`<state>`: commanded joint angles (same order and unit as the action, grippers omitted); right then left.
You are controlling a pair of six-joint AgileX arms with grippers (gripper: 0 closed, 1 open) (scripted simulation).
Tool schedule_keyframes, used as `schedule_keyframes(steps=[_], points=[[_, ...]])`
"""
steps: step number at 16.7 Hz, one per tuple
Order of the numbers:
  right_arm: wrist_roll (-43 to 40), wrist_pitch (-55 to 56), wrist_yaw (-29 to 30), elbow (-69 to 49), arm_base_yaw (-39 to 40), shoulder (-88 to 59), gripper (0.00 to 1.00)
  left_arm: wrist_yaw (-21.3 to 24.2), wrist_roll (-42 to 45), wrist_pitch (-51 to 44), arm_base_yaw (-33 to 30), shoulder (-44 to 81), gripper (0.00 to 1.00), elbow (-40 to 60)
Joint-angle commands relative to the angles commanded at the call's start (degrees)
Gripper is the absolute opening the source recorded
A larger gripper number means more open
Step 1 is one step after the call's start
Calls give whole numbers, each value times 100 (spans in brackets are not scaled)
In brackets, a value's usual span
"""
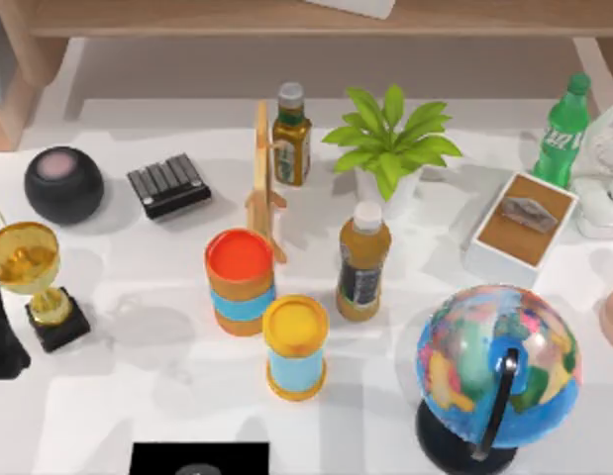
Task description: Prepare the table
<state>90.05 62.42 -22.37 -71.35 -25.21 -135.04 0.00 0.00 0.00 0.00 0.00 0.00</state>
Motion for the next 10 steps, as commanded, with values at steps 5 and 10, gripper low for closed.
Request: schedule_keyframes(steps=[5, 10], points=[[-68, -62, 7, 97, -46, -95, 100, 0, 0, 0, 0, 0, 100, 0], [-473, -377, 51, 450, 132, 497, 100, 0, 0, 0, 0, 0, 100, 0]])
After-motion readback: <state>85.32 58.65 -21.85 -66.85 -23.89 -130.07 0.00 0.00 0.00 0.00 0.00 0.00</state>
